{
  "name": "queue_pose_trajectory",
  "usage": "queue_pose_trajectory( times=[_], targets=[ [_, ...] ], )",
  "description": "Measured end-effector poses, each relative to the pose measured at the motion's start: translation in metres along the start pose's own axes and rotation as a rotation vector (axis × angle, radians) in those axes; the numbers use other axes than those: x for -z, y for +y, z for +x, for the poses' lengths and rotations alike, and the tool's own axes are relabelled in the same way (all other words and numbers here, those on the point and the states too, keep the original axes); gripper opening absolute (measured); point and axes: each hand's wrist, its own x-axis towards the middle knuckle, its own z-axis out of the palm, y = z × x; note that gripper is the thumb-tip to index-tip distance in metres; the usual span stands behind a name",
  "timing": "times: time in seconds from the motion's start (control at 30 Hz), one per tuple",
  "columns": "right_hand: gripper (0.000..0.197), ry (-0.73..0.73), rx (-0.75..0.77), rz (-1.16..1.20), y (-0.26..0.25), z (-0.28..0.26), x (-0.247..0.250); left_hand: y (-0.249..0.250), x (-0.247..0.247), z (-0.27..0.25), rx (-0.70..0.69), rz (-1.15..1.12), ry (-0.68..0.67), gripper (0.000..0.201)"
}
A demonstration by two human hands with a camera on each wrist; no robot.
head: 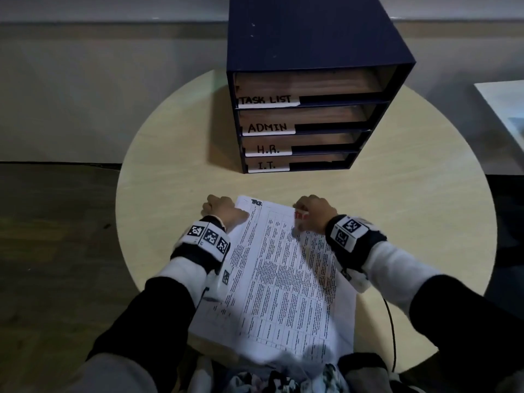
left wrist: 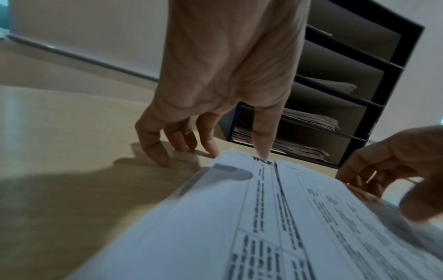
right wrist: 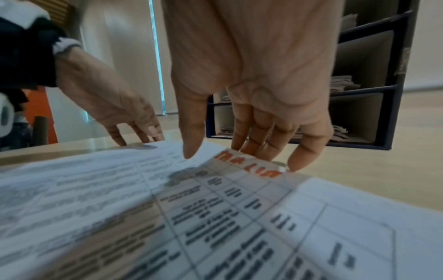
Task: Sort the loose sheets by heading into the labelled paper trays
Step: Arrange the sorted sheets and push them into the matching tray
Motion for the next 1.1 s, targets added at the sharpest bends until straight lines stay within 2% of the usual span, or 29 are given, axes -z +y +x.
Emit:
queue_pose_trajectory(
  times=[0.07, 0.13, 0.2, 0.27, 0.37, 0.47, 0.57, 0.73, 0.9, 1.03, 1.1],
  targets=[
    [0.073, -0.001, -0.009, -0.101, 0.001, -0.004, -0.007, 0.003, -0.002, -0.001, -0.003, 0.046, -0.007, 0.060],
    [0.080, 0.017, -0.012, -0.186, 0.006, -0.007, -0.012, 0.001, -0.007, 0.000, -0.045, -0.046, -0.044, 0.053],
    [0.076, 0.039, -0.012, -0.210, 0.012, -0.010, -0.013, -0.002, -0.016, -0.005, -0.125, -0.281, -0.132, 0.034],
    [0.063, 0.066, -0.009, -0.203, 0.016, -0.012, -0.012, -0.006, -0.027, -0.010, -0.194, -0.426, -0.202, 0.036],
    [0.047, 0.179, 0.035, -0.254, 0.019, -0.013, -0.011, -0.008, -0.043, -0.010, -0.229, -0.426, -0.079, 0.037],
    [0.052, 0.271, 0.077, -0.319, 0.022, -0.012, -0.008, -0.003, -0.057, -0.015, -0.181, -0.552, -0.020, 0.032],
    [0.048, 0.306, 0.107, -0.354, 0.028, -0.012, -0.007, 0.004, -0.070, -0.021, -0.154, -0.609, -0.028, 0.031],
    [0.034, 0.319, 0.116, -0.377, 0.039, -0.020, -0.014, 0.016, -0.069, -0.020, -0.154, -0.486, 0.028, 0.042],
    [0.023, 0.344, 0.110, -0.452, 0.039, -0.036, -0.024, 0.029, -0.054, -0.012, -0.324, -0.285, 0.085, 0.070],
    [0.025, 0.340, 0.163, -0.476, 0.033, -0.046, -0.036, 0.036, -0.045, -0.004, -0.423, 0.080, 0.057, 0.060],
    [0.021, 0.394, 0.193, -0.444, 0.034, -0.044, -0.038, 0.035, -0.044, -0.003, -0.450, 0.165, 0.086, 0.049]
  ],
)
